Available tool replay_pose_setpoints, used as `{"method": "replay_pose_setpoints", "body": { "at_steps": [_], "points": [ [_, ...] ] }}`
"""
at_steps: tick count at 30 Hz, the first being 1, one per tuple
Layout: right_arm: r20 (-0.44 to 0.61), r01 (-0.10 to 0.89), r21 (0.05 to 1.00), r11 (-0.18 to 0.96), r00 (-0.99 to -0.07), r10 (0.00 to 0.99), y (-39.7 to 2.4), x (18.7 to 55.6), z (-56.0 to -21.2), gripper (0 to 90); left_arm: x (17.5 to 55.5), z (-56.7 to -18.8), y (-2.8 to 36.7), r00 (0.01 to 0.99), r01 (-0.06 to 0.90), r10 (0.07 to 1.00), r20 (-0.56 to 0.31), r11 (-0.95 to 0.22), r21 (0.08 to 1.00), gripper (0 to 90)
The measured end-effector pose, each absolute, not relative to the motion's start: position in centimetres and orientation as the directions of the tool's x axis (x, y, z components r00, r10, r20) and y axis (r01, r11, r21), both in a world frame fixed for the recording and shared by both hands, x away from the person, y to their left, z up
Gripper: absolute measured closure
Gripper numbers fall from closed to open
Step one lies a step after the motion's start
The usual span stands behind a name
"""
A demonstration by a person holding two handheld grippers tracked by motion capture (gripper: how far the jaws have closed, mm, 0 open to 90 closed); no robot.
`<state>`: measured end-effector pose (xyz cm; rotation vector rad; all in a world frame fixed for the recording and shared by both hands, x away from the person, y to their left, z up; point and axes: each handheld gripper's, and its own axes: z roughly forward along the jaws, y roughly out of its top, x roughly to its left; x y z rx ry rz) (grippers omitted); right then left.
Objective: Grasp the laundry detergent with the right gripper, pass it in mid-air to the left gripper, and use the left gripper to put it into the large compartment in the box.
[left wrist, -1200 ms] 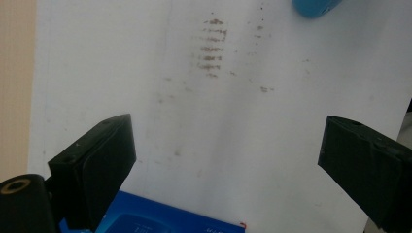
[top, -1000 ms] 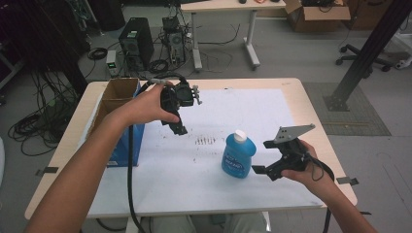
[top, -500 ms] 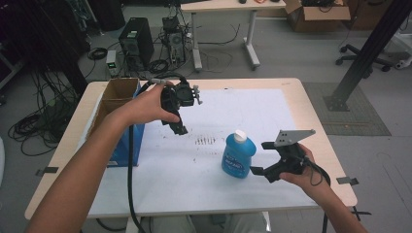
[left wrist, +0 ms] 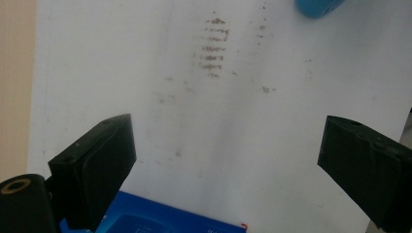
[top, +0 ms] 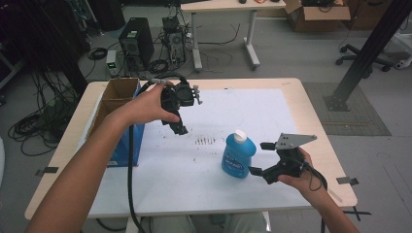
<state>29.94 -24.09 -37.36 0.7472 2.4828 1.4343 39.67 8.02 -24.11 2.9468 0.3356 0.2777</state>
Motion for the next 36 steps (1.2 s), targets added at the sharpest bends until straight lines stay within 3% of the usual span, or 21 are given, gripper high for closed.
{"method": "replay_pose_setpoints", "body": {
  "at_steps": [36],
  "points": [
    [0.112,0.310,0.893,0.326,-0.855,0.507,-23.2,30.2,-40.0,2.2,39.8,-24.2,8.0,0.958,0.209,0.238,0.163,-0.962,0.178,7.1]
  ]
}}
